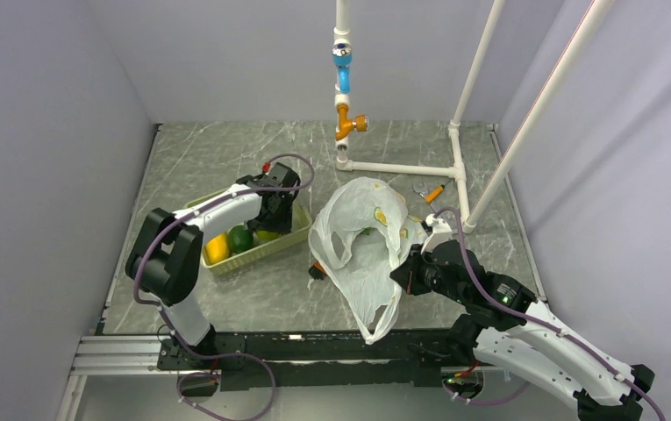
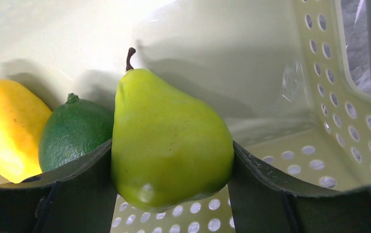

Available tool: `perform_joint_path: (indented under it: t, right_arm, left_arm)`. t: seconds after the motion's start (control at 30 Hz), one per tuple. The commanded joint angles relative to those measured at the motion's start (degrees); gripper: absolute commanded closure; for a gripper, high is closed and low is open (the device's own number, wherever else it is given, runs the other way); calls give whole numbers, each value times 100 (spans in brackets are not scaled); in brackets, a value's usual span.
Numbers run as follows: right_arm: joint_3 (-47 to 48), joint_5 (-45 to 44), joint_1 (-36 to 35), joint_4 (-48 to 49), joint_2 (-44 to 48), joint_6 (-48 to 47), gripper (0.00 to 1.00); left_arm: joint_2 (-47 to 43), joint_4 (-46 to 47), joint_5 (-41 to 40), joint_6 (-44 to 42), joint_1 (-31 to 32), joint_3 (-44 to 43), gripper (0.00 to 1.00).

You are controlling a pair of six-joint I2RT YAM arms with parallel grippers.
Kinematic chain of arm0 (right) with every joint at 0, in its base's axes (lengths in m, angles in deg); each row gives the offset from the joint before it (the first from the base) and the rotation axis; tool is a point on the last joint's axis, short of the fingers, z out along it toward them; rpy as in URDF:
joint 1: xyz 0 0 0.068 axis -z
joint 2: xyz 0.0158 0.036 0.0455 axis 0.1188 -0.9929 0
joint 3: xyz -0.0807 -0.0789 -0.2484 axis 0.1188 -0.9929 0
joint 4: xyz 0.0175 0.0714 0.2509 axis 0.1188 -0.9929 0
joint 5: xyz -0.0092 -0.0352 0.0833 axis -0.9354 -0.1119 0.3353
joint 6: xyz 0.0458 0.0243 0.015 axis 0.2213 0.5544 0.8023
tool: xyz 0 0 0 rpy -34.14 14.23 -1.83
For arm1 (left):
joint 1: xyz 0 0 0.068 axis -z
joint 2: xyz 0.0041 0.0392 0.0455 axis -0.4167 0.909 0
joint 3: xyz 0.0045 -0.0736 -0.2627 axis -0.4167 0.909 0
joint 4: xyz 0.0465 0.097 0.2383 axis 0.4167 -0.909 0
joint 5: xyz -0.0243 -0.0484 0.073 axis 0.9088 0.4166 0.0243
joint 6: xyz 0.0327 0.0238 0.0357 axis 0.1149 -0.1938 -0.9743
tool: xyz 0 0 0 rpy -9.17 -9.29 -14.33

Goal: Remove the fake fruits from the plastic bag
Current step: Place the fake fruit in the bin.

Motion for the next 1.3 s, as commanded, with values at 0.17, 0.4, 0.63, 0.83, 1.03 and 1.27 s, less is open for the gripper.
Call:
perform_joint_path:
  t: [0.17,0.4,0.63,0.83,1.03,1.27]
  right_arm:
    - [26,50,-15,282,7,-84,98]
    - [35,58,-11,285,29,-90,98]
    - [23,59,-10,287,44,-82,98]
    - [19,93,-12,327,-10,-127,98]
    - [58,98,-16,329,-13,-133,99]
    - [115,351,-4,605,-17,-263,100]
  left_arm:
    - [-39,-217,170,-110,7,-94,20]
    - [-244,-399,187,-151,8,-249,11]
    - [-759,-556,106,-214,6,-381,14]
    - [-2082,29,1114,-347,8,-74,15]
    - [-3220,1545,3221,-63,98,843,16]
    - [-2984,3271,3014,365,1673,1444,17]
